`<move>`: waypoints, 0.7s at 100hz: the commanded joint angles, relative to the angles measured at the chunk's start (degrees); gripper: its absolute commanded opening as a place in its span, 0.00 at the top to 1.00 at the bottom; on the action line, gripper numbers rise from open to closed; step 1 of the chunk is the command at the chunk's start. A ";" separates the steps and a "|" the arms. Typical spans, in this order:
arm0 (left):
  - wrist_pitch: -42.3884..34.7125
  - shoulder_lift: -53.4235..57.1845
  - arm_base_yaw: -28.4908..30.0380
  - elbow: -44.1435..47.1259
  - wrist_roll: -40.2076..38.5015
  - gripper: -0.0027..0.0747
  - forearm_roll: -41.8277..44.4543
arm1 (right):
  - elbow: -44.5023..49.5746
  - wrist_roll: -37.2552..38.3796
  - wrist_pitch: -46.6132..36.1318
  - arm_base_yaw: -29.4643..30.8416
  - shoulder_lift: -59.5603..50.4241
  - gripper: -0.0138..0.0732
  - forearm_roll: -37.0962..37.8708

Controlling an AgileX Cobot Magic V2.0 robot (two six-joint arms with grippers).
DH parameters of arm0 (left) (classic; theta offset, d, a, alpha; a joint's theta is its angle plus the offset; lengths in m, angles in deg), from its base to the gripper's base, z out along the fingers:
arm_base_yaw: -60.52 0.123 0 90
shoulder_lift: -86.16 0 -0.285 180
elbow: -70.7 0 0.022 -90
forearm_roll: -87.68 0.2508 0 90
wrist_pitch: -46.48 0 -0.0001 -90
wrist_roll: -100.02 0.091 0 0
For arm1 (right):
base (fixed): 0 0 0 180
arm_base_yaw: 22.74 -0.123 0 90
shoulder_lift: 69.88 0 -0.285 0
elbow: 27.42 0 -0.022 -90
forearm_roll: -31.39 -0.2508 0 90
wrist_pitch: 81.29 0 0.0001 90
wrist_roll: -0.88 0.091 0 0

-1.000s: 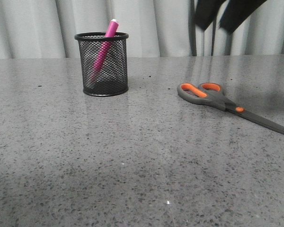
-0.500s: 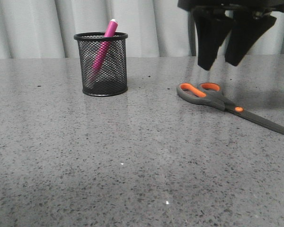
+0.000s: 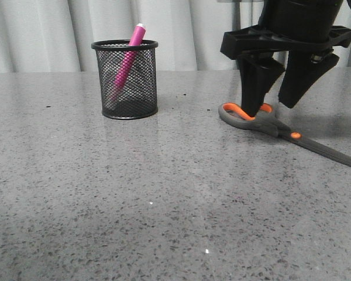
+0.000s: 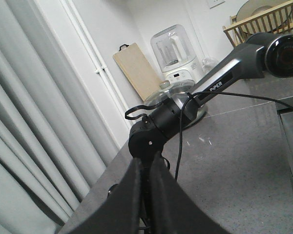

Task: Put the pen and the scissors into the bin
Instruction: 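Lower the right gripper onto the scissors handles and close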

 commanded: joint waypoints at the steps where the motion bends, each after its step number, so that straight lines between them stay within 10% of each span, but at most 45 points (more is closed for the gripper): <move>1: -2.29 -0.32 -0.57 -0.60 -0.74 0.96 -3.74 | -1.24 -0.28 -1.74 0.04 -1.05 0.34 0.72; 46: -2.08 -0.32 -0.57 -0.51 -0.74 0.96 -3.81 | -1.24 -0.28 0.53 0.04 3.87 0.37 0.93; 70: -1.94 -0.32 -0.57 -0.51 -0.74 0.96 -3.81 | -1.24 -0.28 0.91 0.04 4.47 0.74 0.93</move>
